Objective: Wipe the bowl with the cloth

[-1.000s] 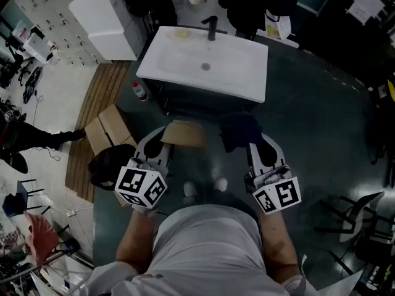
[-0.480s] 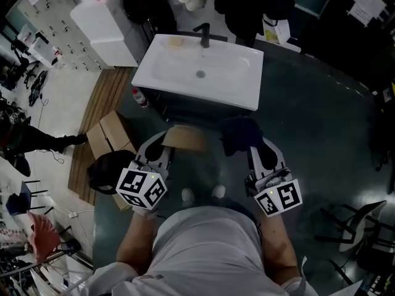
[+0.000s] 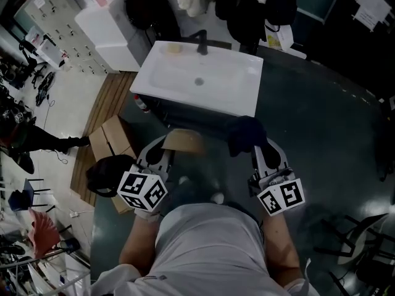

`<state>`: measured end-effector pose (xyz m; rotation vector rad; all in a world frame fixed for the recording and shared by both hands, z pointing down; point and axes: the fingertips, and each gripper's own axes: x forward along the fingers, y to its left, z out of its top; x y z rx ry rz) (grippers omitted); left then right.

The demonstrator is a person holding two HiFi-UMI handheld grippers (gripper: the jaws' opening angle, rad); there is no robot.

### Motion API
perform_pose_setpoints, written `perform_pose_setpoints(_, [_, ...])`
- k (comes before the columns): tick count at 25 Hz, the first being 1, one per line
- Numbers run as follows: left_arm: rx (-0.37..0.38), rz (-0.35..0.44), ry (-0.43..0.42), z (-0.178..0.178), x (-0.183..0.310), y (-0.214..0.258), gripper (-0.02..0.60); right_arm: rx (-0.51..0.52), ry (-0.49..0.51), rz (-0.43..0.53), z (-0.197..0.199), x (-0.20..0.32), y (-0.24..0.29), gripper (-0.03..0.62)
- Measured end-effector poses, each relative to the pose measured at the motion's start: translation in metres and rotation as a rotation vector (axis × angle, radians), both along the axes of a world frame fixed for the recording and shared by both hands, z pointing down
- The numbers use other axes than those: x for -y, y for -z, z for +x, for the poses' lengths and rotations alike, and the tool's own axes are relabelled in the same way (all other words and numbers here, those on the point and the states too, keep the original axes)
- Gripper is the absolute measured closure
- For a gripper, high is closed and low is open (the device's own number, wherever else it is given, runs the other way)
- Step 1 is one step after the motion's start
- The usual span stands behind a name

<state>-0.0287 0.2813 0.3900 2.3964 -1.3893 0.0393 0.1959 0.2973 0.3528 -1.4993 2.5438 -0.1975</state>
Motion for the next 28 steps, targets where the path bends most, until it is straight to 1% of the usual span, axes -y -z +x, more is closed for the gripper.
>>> perform_pose_setpoints(4, [0.002,-0.008,0.015,0.002,0.015,-0.008,0.565,-0.010,-0.012,-0.011,0.009,0.013,-0.007,0.554])
perform_pose_setpoints(7, [-0.006,-0.009,0.016,-0.002,0.029,-0.012,0.565,-0.045,-0.025,-0.022,0.006,0.027,-0.016,0.554])
perform_pose_setpoints(9, [-0.008,-0.012,0.010,-0.005,0.041,-0.015,0.565,-0.049,-0.031,-0.028,0.003,0.038,-0.019,0.554])
perform_pose_setpoints(16, [-0.050,-0.030,0.000,-0.020,0.105,-0.021,0.565,-0.059,-0.046,-0.048,-0.011,0.092,-0.022,0.554])
perform_pose_setpoints(21, [-0.083,-0.049,-0.019,-0.040,0.161,-0.023,0.565,-0.058,-0.070,-0.067,-0.032,0.141,-0.024,0.554])
perform_pose_setpoints(28, [-0.148,-0.110,-0.016,-0.072,0.238,-0.031,0.565,-0.080,-0.064,-0.067,-0.076,0.203,-0.018,0.554])
